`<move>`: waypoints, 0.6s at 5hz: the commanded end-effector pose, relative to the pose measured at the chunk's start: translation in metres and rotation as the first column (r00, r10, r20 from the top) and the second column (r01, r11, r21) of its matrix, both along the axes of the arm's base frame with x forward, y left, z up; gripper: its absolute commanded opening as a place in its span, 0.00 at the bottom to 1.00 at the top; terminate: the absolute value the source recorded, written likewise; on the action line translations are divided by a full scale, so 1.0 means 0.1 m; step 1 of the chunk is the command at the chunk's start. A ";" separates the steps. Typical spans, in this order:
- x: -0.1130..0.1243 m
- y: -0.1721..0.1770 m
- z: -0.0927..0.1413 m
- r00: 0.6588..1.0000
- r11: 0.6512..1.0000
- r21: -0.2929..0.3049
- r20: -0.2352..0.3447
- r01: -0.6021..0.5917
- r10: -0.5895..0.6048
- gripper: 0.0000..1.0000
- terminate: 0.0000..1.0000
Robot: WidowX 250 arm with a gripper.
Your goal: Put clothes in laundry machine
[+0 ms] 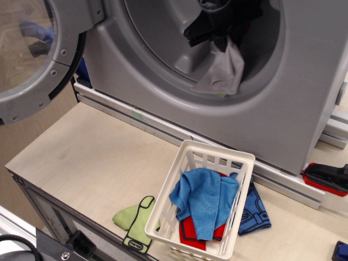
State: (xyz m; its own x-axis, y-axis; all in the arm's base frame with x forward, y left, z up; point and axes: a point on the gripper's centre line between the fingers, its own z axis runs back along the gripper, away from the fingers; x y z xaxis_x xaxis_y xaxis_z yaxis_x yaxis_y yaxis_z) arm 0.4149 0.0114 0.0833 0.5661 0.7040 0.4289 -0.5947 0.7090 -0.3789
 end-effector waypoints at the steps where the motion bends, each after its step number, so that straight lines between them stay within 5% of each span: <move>1: 0.08 0.02 0.27 0.999 0.998 -0.054 0.033 0.023 -0.021 1.00 0.00; 2: 0.05 0.07 0.24 1.000 0.999 -0.051 -0.011 0.007 -0.008 1.00 0.00; 3: -0.04 0.12 0.18 0.992 0.999 -0.030 -0.115 0.038 -0.041 1.00 0.00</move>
